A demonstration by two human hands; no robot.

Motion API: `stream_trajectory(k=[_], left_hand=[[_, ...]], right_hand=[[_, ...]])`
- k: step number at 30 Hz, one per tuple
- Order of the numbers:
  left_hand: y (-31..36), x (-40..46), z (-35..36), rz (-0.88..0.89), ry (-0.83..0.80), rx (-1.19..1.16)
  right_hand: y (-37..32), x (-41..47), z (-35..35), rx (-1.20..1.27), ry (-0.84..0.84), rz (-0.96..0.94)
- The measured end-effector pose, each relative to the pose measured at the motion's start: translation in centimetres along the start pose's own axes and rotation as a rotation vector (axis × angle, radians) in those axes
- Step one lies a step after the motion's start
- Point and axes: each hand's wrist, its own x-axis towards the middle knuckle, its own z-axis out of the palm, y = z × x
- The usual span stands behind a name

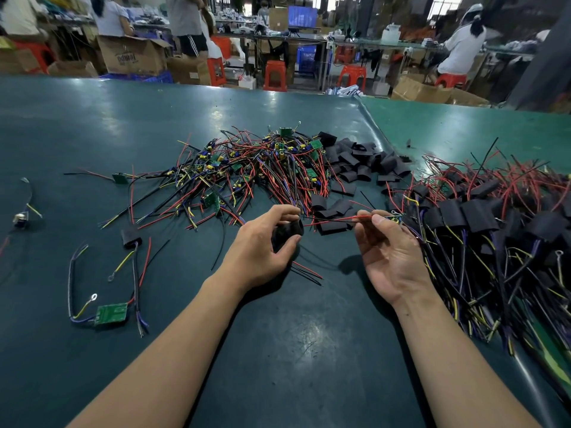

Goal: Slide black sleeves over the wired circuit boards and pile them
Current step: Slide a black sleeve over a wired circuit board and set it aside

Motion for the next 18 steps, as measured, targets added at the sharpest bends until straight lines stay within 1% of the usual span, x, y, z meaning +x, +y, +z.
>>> stream_trajectory(k=[7,13,18], left_hand=[[-0.16,0.00,0.05,0.033,0.022,-0.022],[-0.33,0.10,0.19,0.040,0.035,-0.023],[-0.09,-0.01,0.02,0.056,0.049,-0.053]], right_hand=[[0.05,0.24,-0.10,0.000,0.007,0.012],[-0.20,0.17,-0.05,0.051,0.010,0.041],[0.01,0.39,-0.31,-0.021,0.046,0.020]])
